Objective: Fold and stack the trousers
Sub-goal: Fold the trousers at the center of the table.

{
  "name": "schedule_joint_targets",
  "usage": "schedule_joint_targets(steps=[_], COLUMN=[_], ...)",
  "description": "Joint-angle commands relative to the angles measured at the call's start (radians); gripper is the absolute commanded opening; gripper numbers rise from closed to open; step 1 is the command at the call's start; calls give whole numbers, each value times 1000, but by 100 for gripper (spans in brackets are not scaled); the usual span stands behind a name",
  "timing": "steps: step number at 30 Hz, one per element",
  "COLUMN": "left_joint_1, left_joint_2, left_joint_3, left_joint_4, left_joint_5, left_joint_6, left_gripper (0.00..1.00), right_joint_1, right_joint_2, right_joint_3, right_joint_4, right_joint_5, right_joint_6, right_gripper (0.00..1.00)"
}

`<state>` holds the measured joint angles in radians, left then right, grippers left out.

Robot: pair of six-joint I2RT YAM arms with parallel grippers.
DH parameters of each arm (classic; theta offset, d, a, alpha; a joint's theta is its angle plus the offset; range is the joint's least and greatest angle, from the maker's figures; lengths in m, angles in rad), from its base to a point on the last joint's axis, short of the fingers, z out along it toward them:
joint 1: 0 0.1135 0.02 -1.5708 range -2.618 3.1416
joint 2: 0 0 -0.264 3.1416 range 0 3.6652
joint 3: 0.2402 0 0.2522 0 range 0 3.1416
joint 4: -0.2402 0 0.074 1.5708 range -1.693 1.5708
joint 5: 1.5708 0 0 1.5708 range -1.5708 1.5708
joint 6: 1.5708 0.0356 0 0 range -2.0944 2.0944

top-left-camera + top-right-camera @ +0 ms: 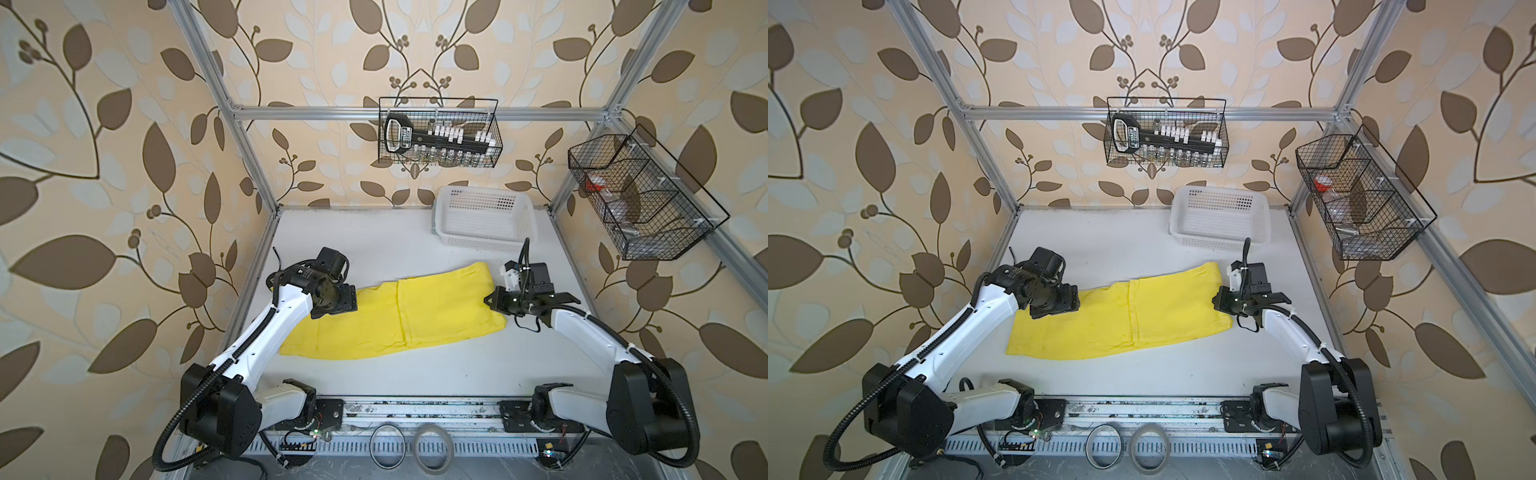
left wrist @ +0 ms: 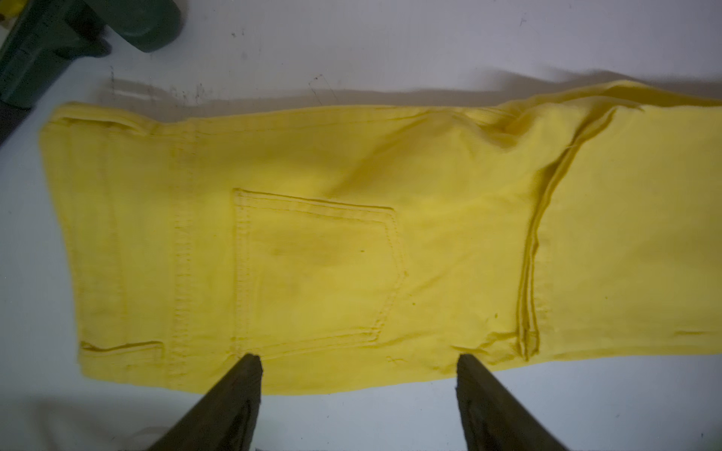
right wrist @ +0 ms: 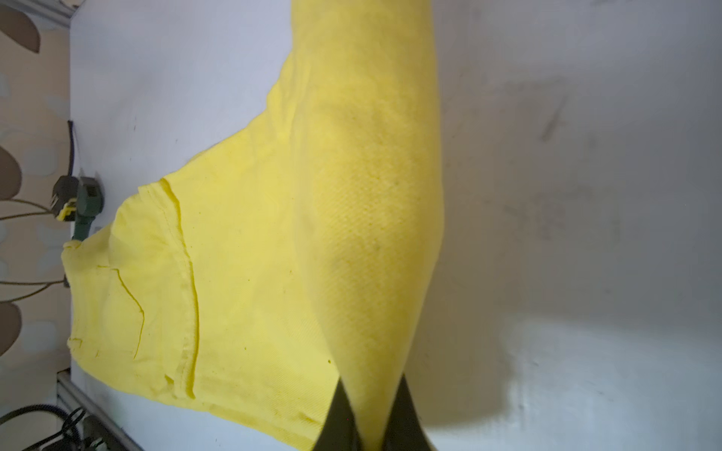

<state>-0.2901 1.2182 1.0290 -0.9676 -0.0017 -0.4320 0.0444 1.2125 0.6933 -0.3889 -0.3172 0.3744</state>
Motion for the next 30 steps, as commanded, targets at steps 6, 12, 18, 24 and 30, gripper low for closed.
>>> schedule_joint_targets(steps=[6,12,18,24,30], left_joint_1=[42,76,86,88,88], left_joint_2=[16,16,53,93,132], left_joint_3=[-9,-87,-177,-221,-266], left_joint_4=[-19,39,144,215,271], left_joint_5=[-54,-6,124,236,292], left_joint_6=[-9,-38,-85,-114,-130], left_gripper=[80,79,72,62,44], right_joint_1=[-93,-106,54,369,642], right_joint_2=[-113,-117,-90,-35,100], right_joint_3=[189,358,441,502,599], right_joint_4=[-211,-299,-309,-277,-232], right_joint_5=[184,244,170,264,349], right_joint_6=[-54,-65,-5,190,332], right_gripper=[0,0,0,1,2])
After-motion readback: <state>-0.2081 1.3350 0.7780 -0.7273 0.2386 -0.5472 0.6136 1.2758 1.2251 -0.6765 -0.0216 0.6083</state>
